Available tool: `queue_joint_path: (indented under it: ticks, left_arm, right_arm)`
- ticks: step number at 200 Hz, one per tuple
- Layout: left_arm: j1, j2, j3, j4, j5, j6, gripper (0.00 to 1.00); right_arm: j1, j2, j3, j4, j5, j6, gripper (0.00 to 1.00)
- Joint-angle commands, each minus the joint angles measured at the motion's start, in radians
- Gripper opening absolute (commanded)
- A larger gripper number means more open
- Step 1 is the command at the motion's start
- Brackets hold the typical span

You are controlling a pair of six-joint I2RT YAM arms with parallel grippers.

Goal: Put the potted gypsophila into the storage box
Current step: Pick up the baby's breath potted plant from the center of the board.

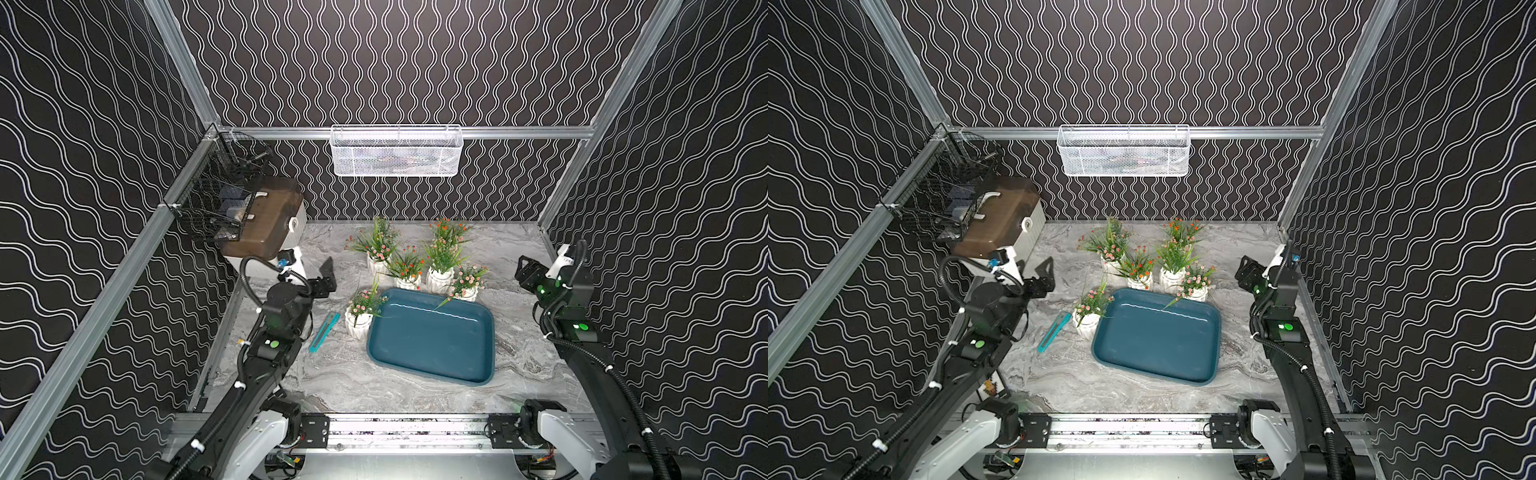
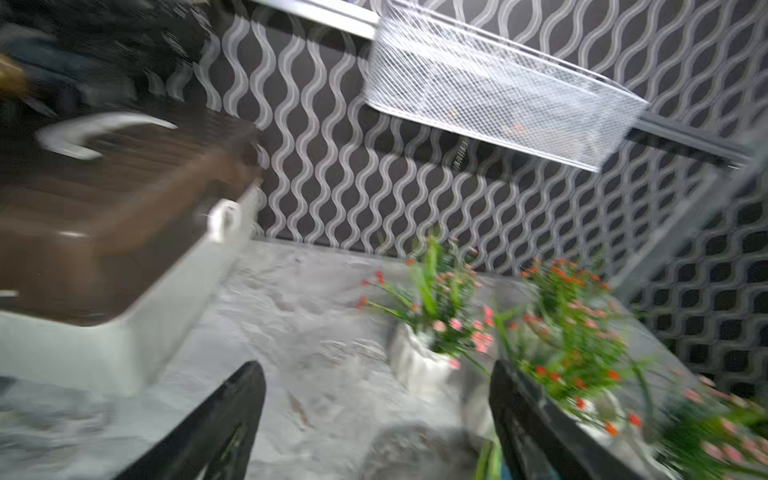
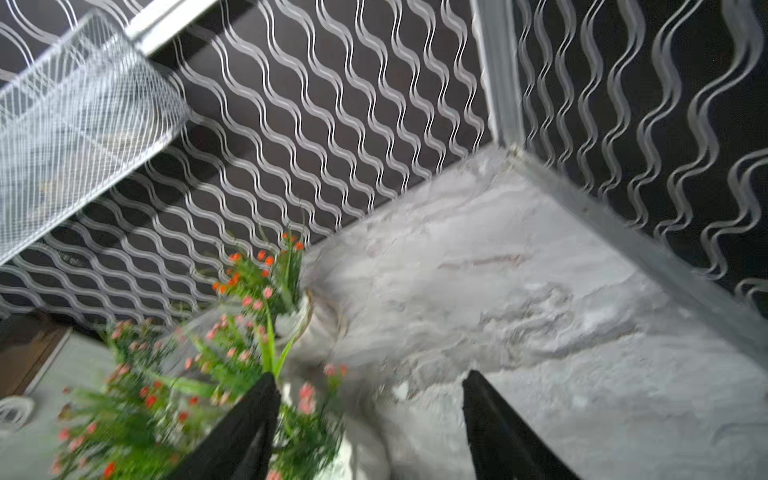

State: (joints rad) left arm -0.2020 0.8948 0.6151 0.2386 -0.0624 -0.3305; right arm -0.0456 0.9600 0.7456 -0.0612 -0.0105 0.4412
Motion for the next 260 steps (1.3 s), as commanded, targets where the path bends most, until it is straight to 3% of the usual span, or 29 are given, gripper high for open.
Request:
queue_joint_path:
  ticks: [1,20,45,75,92,150,170,206,224,260]
  left_arm:
    - [-0.043,0.124,0.104,-0.166,0.348,-0.147,0.87]
    - [-0.133,0.187,0.149,-0.180,0.429,-0.161,0.87]
    - [-0.231,0.167,0.165,-0.225,0.344,-0.150,0.85]
    - [-0.302,0.210,0.206,-0.281,0.355,-0.158,0.81]
    - [-0.342,0.256,0.202,-0.225,0.427,-0.184,0.80]
    - [-0.424,0.366,0.196,-0.141,0.546,-0.204,0.65]
    - [-0.440,0.349,0.173,-0.137,0.500,-0.187,0.64]
    - [-0.446,0.279,0.124,-0.162,0.310,-0.134,0.62]
    - [-0.446,0.257,0.092,-0.150,0.246,-0.157,0.63]
    - [-0.461,0.247,0.012,-0.044,0.265,-0.165,0.62]
  right_arm:
    - [0.001,0.030,0.056,-0.277,-0.170,0.091,0.68]
    - [-0.007,0.045,0.057,-0.307,-0.199,0.111,0.63]
    - [-0.051,0.054,0.023,-0.300,-0.251,0.120,0.52]
    - [-0.113,0.194,0.029,-0.255,-0.459,0.102,0.44]
    - [-0.132,0.282,0.044,-0.235,-0.544,0.107,0.37]
    - [-0.135,0.442,0.090,-0.206,-0.685,0.083,0.37]
    - [-0.135,0.468,0.090,-0.201,-0.703,0.086,0.37]
    - [-0.134,0.521,0.088,-0.156,-0.823,0.103,0.35]
    - [-0.133,0.526,0.099,-0.153,-0.819,0.117,0.34]
    - [-0.114,0.550,0.086,-0.119,-0.803,0.149,0.34]
